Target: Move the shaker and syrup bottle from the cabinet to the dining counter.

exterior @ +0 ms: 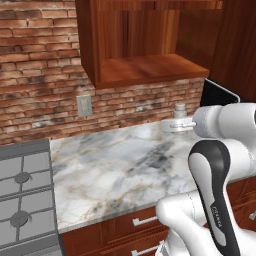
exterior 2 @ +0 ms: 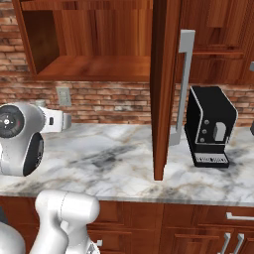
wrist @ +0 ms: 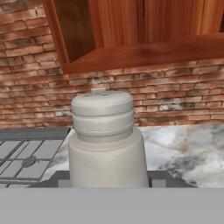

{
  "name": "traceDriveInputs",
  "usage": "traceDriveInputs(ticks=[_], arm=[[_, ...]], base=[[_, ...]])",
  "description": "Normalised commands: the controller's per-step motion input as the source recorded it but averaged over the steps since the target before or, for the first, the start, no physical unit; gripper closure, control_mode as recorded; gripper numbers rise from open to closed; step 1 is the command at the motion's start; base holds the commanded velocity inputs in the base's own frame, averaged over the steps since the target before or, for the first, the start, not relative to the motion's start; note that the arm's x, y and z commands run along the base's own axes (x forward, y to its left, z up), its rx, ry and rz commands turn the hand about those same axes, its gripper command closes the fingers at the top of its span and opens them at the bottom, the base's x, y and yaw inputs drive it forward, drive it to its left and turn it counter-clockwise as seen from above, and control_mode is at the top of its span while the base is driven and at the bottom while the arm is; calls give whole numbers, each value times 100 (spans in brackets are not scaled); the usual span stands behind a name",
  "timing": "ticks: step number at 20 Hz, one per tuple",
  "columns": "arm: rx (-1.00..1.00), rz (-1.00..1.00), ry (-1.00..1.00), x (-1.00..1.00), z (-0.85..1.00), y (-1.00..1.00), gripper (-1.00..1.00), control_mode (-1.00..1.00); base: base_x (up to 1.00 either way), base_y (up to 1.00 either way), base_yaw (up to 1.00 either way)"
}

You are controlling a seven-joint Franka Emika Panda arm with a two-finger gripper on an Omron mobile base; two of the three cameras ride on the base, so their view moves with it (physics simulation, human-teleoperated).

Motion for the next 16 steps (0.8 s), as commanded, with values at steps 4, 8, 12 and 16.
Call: traceDriveInputs(ticks=[4,8,12,16], arm=[[0,0,0,0,0,0,100,100],[0,0,0,0,0,0,100,100],[0,0,0,0,0,0,100,100],[0,0,0,0,0,0,100,100]], base=[[-29,8,0],[-60,16,5],[-70,17,14],[-65,30,42]])
